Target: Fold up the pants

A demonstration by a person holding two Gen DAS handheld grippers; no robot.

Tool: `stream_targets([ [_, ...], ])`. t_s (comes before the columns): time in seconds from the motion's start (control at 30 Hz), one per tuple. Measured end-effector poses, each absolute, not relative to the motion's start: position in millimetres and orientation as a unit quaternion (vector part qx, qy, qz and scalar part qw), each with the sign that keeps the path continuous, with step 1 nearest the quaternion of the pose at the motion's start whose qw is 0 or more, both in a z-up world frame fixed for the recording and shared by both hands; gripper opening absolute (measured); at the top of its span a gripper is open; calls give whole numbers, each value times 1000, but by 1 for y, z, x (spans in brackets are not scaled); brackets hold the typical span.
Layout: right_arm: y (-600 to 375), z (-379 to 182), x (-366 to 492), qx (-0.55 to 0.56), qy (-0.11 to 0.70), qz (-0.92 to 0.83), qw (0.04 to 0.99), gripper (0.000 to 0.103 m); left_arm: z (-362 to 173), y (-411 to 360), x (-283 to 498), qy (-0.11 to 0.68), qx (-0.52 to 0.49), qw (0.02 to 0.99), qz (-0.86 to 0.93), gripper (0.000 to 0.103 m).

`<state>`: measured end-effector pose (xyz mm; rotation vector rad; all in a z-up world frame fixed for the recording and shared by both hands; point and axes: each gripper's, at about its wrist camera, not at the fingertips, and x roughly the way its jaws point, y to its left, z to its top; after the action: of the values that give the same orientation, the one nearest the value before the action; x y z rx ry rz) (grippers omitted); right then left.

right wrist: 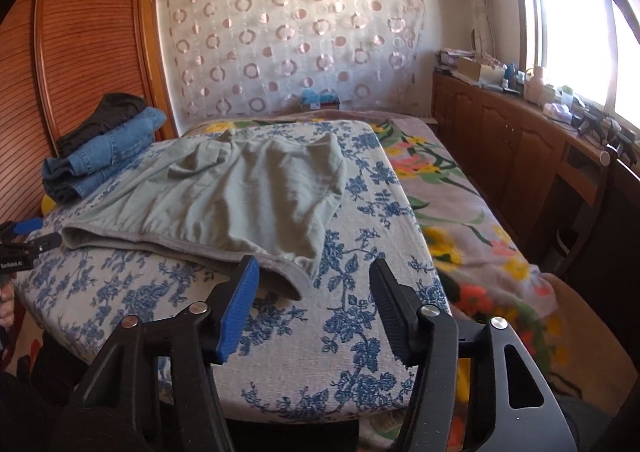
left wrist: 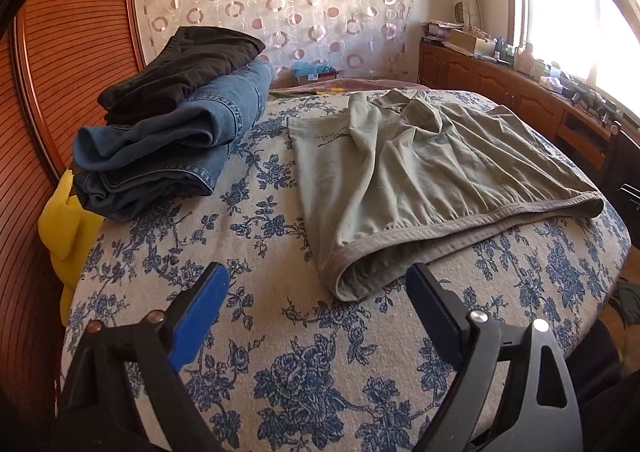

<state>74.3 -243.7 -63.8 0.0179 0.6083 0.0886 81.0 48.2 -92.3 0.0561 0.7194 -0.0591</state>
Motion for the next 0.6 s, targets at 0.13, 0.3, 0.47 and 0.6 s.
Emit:
stream_targets([
  [0.13,-246,-72,82,-2,313,41,949,52,-96,49,89,360,27,932,-31,81],
  [0.3,-248,-83,88,-1,337,50,940,46,-102,52,98,373,18,927,-42,76],
  [0.47,-241,-87,90,-5,346,68,936,46,-107,52,102,381,23,923,-39,74],
  [0.6,-234,-89,98,-17,351,72,933,42,-110,53,107,389,23,920,-44,65],
])
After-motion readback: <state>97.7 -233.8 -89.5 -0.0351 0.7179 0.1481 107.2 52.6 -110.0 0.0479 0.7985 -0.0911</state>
